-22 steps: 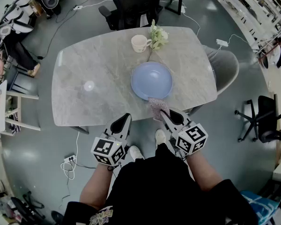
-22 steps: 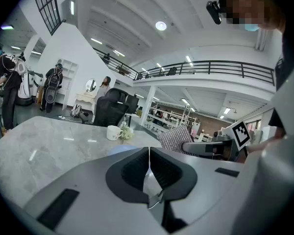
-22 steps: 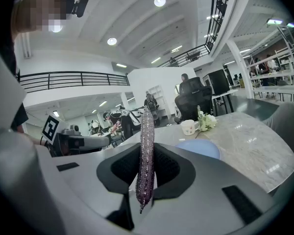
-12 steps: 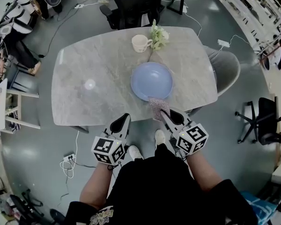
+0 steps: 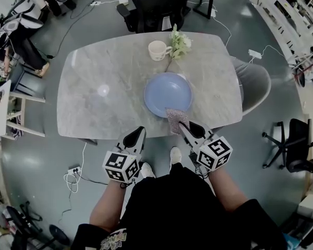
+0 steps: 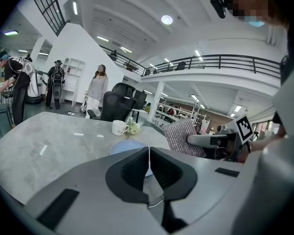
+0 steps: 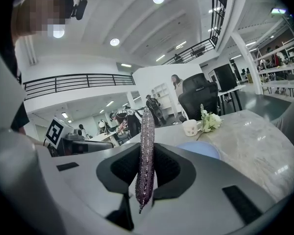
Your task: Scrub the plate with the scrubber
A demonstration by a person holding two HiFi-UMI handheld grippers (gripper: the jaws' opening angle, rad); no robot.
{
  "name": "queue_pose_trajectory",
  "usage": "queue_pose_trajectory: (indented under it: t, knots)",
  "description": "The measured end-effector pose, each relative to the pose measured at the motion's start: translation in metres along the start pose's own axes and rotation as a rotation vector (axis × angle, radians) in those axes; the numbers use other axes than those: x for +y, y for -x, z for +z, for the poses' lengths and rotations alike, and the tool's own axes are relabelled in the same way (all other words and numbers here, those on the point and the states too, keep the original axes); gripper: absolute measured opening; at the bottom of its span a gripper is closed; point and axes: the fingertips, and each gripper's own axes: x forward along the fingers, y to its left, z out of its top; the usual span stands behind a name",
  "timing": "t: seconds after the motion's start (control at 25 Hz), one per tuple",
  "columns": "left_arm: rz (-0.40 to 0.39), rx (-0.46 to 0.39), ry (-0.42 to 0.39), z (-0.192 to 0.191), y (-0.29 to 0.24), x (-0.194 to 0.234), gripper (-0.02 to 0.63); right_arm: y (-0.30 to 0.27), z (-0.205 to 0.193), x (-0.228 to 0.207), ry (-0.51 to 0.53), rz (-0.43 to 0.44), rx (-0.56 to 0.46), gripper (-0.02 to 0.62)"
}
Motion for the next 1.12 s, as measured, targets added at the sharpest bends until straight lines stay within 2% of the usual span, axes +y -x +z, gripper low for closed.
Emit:
queue_pose_trajectory:
  t: [0.72, 1.04, 1.12]
  knots:
    - [0.178, 0.016, 0.045, -0.002, -0.055, -0.018, 0.025, 0.006, 0.012, -0.079, -0.006, 0.135, 0.054, 0.075]
    - [0.231, 0.042, 0.04, 0.0, -0.067, -0.006, 0.025, -0.001, 0.015, -0.096, -0.025, 0.149, 0.062, 0.075]
    - [0.235, 0.046, 0.043, 0.0, -0.07, -0.002, 0.043, -0.002, 0.016, -0.097, -0.027, 0.145, 0.061, 0.075]
